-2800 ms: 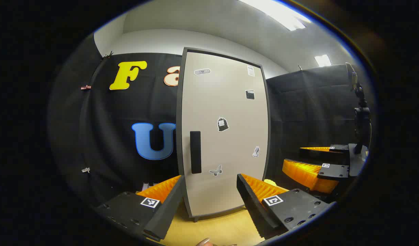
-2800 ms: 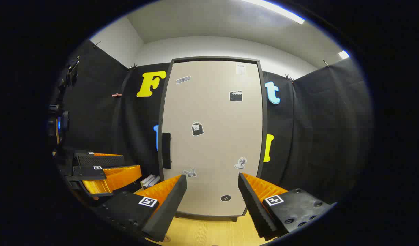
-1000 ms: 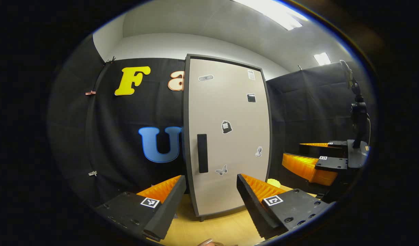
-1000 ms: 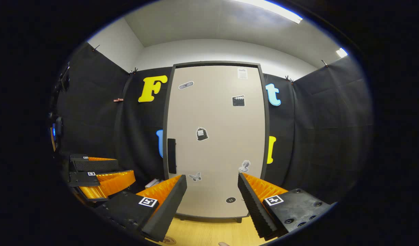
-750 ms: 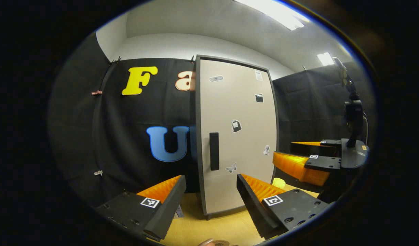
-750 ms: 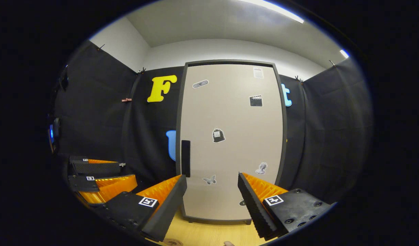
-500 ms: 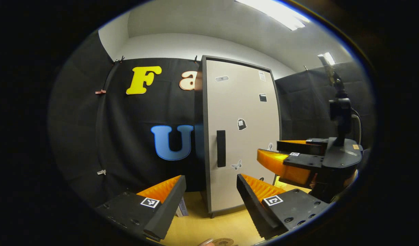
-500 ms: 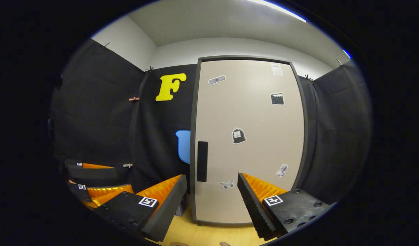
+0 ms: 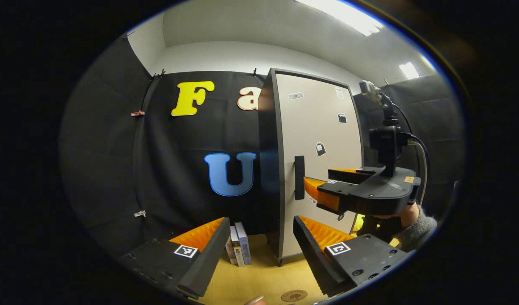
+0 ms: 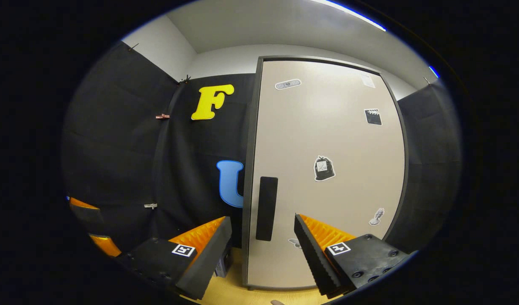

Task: Open the cabinet door with the right hand, grasp the bottle in the cabinet with the left hand and place it on the coaster, then close the cabinet door with the right hand.

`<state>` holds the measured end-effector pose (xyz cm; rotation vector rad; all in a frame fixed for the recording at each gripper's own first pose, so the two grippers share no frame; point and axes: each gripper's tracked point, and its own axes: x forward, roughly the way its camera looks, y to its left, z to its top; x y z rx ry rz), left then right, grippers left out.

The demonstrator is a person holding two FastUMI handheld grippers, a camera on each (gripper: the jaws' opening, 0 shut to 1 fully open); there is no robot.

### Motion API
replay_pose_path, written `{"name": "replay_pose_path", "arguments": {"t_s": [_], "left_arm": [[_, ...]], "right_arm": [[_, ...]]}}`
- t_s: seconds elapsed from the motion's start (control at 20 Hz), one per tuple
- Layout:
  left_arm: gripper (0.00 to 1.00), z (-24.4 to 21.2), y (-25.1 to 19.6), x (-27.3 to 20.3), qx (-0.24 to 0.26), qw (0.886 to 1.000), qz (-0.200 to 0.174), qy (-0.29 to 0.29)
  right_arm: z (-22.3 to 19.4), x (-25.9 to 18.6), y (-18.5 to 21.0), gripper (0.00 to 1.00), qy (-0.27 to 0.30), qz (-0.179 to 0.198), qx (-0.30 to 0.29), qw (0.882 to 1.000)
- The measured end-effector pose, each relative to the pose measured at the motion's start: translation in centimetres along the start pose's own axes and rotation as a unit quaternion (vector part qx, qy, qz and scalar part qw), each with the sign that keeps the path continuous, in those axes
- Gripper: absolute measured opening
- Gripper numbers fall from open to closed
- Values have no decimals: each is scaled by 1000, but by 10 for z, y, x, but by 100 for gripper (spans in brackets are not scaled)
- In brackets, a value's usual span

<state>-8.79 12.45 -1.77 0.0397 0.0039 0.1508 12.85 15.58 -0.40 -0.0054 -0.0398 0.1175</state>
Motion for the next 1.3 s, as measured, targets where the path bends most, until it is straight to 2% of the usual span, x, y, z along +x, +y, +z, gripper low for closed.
{"name": "replay_pose_path", "arguments": {"t_s": [0.55,0.75,0.85,0.9,1.0,1.05,1.15,1.2,1.3], "left_arm": [[94,-18,19,11,-18,1000,-12,18],[94,-25,20,15,-22,999,-18,26],[95,-27,24,15,-26,999,-15,29],[95,-29,24,15,-27,999,-15,31],[95,-33,23,13,-30,999,-16,37],[95,-33,22,12,-33,999,-18,39],[95,-33,21,8,-35,998,-18,39],[95,-33,21,6,-36,999,-18,38],[92,-30,21,3,-38,999,-16,34]], "right_arm": [[-30,70,-9,95,13,-56,4,998],[-34,81,-8,87,15,-61,15,998],[-35,84,-13,77,16,-73,19,997],[-34,84,-12,58,16,-72,20,997],[-37,92,-9,42,16,-73,26,997],[-38,88,-9,40,19,-79,24,996],[-36,88,-12,29,19,-85,31,996],[-35,84,-10,20,22,-81,29,996],[-35,79,-8,20,26,-73,25,997]]}}
